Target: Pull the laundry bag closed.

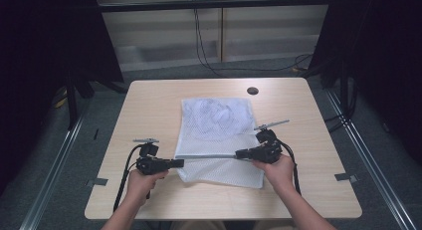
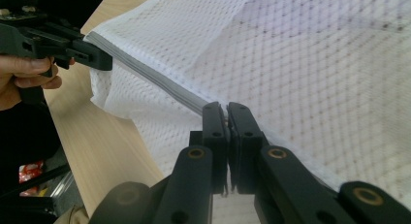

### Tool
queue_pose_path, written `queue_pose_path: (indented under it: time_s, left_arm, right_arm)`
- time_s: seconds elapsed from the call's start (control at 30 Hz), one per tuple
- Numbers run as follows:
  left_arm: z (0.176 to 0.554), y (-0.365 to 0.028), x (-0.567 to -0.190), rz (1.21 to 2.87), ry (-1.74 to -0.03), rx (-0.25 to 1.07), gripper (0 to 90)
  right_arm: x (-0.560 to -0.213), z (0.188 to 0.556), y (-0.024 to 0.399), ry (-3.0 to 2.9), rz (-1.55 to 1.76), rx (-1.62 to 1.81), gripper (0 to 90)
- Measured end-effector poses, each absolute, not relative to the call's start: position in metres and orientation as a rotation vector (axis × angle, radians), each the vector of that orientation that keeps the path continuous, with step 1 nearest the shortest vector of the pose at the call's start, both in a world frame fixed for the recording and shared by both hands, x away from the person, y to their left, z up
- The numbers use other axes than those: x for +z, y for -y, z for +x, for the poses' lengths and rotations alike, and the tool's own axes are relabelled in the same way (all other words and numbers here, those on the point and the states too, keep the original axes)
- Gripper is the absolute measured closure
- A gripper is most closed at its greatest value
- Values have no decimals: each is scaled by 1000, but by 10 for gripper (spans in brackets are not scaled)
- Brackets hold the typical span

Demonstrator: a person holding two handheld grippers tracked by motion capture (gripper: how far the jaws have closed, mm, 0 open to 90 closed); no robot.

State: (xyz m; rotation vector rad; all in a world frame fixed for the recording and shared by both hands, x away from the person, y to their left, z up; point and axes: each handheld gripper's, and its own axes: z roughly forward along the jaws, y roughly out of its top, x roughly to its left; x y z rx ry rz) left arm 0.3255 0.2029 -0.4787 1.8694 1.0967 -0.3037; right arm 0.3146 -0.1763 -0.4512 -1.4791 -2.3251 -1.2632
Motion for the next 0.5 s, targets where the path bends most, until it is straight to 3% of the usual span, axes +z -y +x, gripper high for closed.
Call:
queue_pose_path:
  time_s: [0.5]
  left_arm:
    - [325, -202, -479, 1871, -1096, -305, 874]
  right_arm:
    - [-452, 313, 183, 2331, -1487, -1262, 869]
